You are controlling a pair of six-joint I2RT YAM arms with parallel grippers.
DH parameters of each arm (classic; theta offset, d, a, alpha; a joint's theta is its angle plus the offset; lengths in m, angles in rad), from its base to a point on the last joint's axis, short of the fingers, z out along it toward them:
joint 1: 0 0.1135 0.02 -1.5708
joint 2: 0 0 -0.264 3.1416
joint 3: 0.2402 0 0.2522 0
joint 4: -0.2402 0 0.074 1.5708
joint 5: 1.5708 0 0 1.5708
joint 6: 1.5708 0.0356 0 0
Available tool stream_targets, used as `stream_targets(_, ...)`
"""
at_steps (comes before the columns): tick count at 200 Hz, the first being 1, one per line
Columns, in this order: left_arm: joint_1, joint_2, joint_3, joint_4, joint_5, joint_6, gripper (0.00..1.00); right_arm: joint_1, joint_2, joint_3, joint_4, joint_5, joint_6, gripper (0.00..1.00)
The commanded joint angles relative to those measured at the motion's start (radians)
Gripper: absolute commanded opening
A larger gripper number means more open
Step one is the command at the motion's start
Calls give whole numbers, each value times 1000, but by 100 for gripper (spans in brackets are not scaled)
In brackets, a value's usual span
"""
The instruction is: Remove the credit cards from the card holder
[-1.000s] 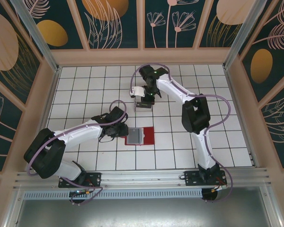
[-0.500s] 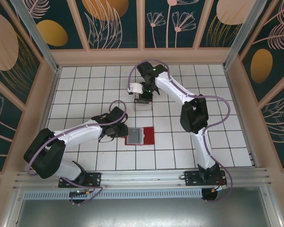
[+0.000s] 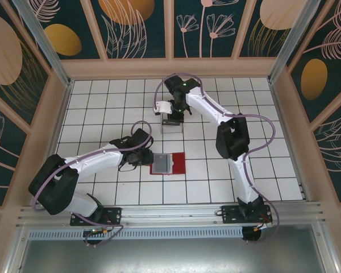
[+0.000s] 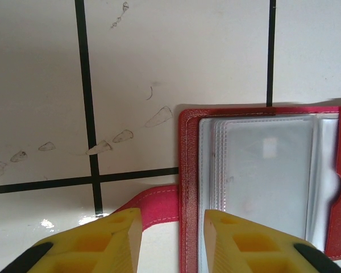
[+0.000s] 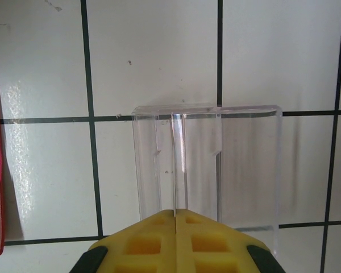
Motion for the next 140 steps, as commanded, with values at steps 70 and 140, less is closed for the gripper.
stream_targets(70, 1, -3, 13, -30, -22, 3, 35, 13, 57, -20, -45, -53, 1, 0)
stream_targets(140, 1, -11, 7, -31, -25, 0, 35, 18, 93, -8, -56, -55, 14, 0)
